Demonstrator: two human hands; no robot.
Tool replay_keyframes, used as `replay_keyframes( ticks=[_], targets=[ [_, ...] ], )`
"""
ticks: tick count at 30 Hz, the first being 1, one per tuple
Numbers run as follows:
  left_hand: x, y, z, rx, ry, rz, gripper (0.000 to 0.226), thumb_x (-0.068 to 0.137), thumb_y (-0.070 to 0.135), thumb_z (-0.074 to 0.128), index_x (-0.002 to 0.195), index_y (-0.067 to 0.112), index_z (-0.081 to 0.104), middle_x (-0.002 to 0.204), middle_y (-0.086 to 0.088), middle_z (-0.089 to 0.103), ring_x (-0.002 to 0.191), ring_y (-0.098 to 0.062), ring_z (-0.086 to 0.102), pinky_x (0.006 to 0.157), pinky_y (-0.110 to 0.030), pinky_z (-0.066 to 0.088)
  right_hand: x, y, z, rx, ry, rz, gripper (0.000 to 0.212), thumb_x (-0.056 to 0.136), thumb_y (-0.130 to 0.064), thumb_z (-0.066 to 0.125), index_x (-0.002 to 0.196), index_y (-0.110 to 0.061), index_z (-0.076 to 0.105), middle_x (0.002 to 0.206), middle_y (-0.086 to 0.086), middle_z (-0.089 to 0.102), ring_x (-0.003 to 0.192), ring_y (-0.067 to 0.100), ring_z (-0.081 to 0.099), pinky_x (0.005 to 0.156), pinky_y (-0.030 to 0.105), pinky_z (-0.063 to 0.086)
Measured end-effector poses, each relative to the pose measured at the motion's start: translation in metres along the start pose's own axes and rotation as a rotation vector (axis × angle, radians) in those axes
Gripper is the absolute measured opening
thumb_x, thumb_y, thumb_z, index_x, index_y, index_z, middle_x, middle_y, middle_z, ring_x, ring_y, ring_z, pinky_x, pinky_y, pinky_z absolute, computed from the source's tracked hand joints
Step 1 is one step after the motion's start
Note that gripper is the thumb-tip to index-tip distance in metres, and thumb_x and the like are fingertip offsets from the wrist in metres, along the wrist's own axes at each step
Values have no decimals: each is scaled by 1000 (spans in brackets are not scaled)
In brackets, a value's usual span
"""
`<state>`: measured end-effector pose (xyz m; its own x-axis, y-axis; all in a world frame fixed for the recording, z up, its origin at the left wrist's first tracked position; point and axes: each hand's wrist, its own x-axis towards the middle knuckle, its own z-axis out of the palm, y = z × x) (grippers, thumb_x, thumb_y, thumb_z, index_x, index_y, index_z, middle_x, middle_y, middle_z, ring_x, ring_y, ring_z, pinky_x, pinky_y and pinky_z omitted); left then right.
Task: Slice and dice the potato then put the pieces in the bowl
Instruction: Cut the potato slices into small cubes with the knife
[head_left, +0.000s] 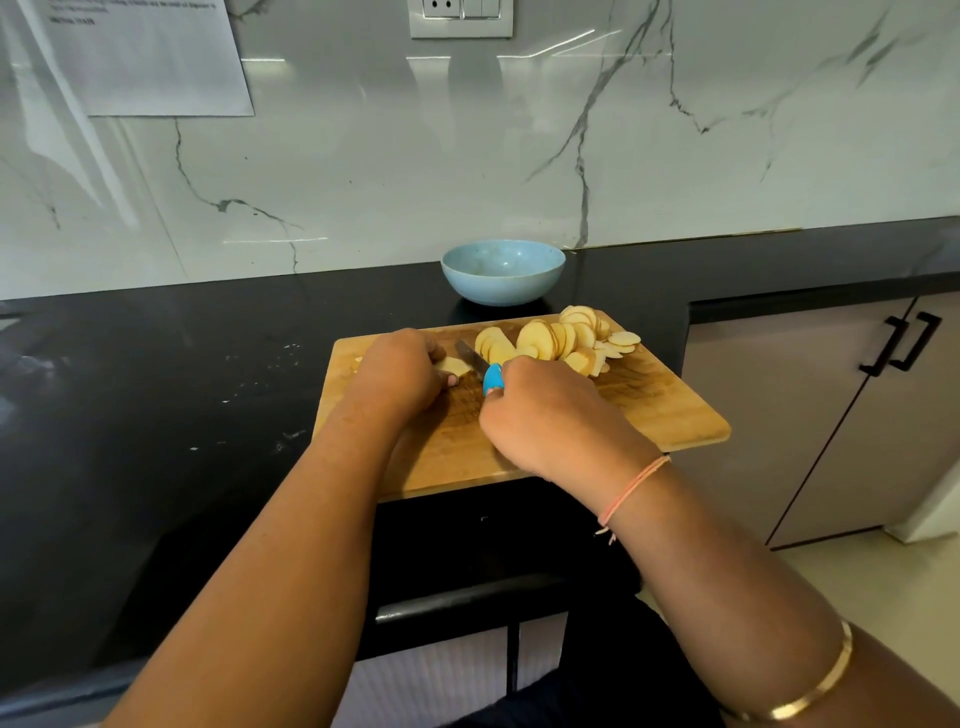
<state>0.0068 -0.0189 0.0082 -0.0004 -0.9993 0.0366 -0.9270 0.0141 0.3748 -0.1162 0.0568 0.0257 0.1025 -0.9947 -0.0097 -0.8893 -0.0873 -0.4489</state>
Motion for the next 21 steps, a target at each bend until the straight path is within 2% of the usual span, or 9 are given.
replay_keyframes(
  ticks=[3,6,8,10,12,13,15,17,21],
  targets=[
    [-1,1,-1,-10,1,-12,33,93,25,60,122,11,62,121,-7,63,95,-15,52,87,-26,42,1,-11,0,1,-51,31,26,98,-27,42,116,-13,54,74,-1,42,83,18,49,64,27,38],
    [-2,0,-3,-37,-2,-26,32,93,23,59,123,13,62,122,-6,63,108,-19,58,94,-30,45,1,-18,-4,-24,-89,13,22,97,-22,41,115,-13,52,73,0,40,83,20,48,59,27,36],
    [-3,1,-4,-60,-2,-32,33,93,23,59,124,14,62,122,-6,63,110,-20,58,94,-30,46,-4,-19,-10,-43,-112,0,7,96,-20,41,98,-15,45,72,1,41,72,18,48,53,24,35],
    [-3,1,-4,-78,4,-38,34,92,23,61,124,14,62,122,-6,63,110,-20,58,93,-29,45,-11,-16,-14,-36,-137,-21,13,96,-19,41,84,-17,35,69,1,44,59,14,45,52,23,36],
    [-3,1,-4,-83,7,-37,33,91,24,62,123,13,63,121,-6,63,110,-20,57,90,-27,44,-22,-9,-17,-44,-153,-32,20,95,-19,42,77,-19,33,70,0,47,57,12,44,50,23,37],
    [-3,0,-4,-88,9,-35,33,91,25,62,122,14,64,121,-6,63,110,-20,57,88,-26,43,-27,-7,-18,-47,-157,-33,19,95,-18,42,77,-18,36,71,0,47,57,12,45,50,23,37],
    [-3,-1,-3,-103,12,-32,35,91,25,62,124,14,62,122,-5,63,110,-19,57,87,-26,42,-35,-2,-22,-52,-147,-20,6,95,-20,43,90,-17,44,74,-1,49,59,13,48,51,24,39],
    [-3,-3,-3,-123,16,-35,37,92,23,62,128,16,60,124,-4,62,112,-19,56,86,-25,40,-36,-1,-23,-44,-110,-15,11,95,-21,42,103,-20,50,77,-1,51,65,14,52,55,25,42],
    [-4,-5,-6,-116,-2,-48,36,93,20,60,129,17,60,125,-4,61,112,-20,56,87,-26,41,-17,-9,-17,-18,-38,-22,7,96,-24,43,96,-18,47,78,-1,48,75,14,51,55,24,37]
  ],
)
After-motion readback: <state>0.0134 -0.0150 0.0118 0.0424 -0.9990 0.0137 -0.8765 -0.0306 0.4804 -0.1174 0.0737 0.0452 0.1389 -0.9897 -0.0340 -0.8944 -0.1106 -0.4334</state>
